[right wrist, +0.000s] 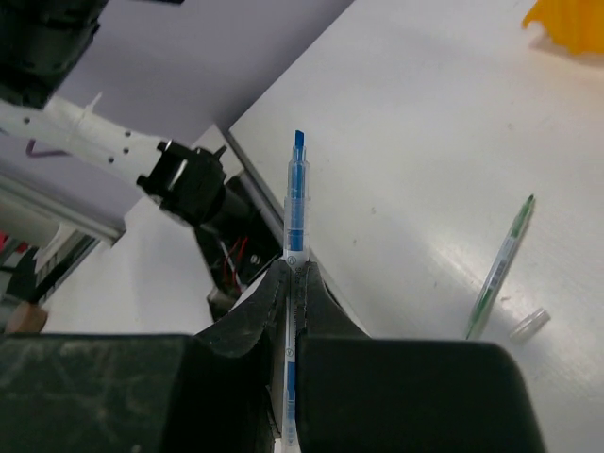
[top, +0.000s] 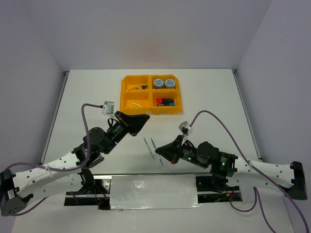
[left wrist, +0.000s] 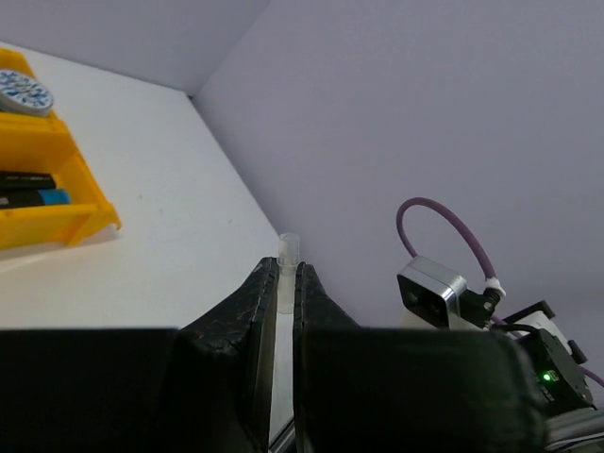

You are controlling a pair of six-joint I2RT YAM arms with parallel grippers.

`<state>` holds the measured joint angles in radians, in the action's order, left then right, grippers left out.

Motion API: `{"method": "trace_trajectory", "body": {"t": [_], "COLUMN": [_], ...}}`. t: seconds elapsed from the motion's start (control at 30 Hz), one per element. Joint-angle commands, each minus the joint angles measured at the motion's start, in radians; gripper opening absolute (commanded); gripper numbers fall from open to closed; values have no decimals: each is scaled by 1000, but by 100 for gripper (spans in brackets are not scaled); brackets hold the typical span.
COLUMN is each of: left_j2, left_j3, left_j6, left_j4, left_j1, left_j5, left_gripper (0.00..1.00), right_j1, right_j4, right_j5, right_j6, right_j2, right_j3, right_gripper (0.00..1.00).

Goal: Sort the stationery into containers
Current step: Close the pen cap on the pen.

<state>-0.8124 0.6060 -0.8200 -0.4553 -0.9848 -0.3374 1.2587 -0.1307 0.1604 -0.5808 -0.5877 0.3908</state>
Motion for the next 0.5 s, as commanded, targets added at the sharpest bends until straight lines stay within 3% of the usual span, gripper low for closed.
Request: {"method": "trace_trajectory", "body": {"t": [0.0,0.23,0.47], "left_j2": [38,56,45], "left_j3": [6,-12,-8], "left_j6": [-15,-19,-7], "left_j4": [-180,-180,-145], "left_j1": [-3,-3,-3], "left_j5": [58,84,77], "left_gripper": [0,0,0], "right_j1": [25,27,27], "right_j4": [-67,-43,-56], "right_j5": [145,200,153], "right_j6": [58,104,159], "right_j2": [-29,-60,-76], "right_j3": [86,141,166], "right_gripper": [0,0,0]}}
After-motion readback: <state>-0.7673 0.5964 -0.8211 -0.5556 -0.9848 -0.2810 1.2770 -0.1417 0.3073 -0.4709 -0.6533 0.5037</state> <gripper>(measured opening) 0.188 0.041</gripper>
